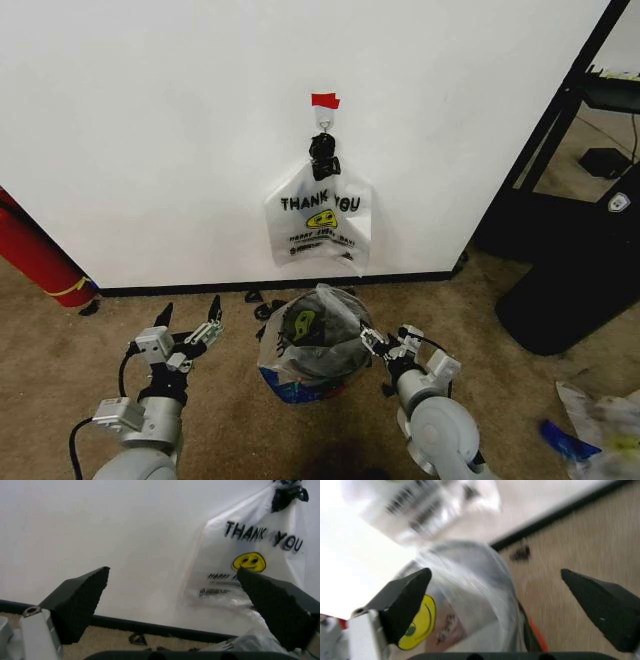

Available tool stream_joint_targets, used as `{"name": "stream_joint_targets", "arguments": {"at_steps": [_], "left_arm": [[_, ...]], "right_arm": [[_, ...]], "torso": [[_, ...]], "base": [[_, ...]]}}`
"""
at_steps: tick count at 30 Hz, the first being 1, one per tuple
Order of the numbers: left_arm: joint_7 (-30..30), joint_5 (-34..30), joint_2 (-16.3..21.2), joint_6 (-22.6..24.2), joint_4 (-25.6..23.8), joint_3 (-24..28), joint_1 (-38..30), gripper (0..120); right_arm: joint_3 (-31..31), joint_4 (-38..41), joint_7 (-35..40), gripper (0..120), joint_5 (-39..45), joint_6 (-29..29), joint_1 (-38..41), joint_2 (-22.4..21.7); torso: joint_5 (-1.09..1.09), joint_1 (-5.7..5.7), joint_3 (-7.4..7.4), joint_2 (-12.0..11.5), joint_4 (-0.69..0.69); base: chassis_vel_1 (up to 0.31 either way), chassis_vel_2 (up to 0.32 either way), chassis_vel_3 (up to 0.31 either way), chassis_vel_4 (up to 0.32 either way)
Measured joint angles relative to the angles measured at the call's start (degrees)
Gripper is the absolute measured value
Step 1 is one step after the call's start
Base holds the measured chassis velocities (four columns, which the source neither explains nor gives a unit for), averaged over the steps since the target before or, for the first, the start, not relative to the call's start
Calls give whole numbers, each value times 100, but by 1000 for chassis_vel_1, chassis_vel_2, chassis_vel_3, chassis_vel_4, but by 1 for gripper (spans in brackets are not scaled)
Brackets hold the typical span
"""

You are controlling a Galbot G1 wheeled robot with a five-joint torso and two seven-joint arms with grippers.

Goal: Pick up the garbage bag from the wall and place it over the trash bin.

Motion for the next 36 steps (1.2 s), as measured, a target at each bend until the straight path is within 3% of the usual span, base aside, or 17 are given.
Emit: {"name": "stream_joint_targets", "arguments": {"at_steps": [4, 7, 11, 16, 25, 36], "left_arm": [[52, 363, -66, -191, 184, 79, -69, 100], [98, 696, -104, -335, 332, 64, -173, 100], [130, 1001, -129, -484, 459, 67, -289, 100], [132, 1213, -231, -569, 455, 188, -223, 100], [111, 1561, -431, -733, 315, 227, 56, 100], [2, 1606, -457, -842, 280, 72, -9, 100]], "right_arm": [[147, 76, -379, 100, -1636, 1188, -410, 69], [333, 309, -392, 100, -2296, 1556, -776, 158], [741, 729, -395, 100, -3610, 2509, -1605, 380], [991, 1128, -306, 100, -4163, 3132, -2260, 572], [1161, 1459, -247, 100, -4232, 3506, -2709, 794], [1125, 1506, -179, 100, -4373, 3458, -2715, 1061]], "torso": [[0, 0, 0, 0, 1], [-1, 0, 0, 0, -1], [-1, 0, 0, 0, -2], [-2, 0, 0, 0, -1], [0, 0, 0, 0, 0], [-1, 0, 0, 0, 0]], "base": [[0, 0, 0, 0], [0, 0, 0, 0], [0, 0, 0, 0], [0, 0, 0, 0], [0, 0, 0, 0], [0, 0, 0, 0]]}}
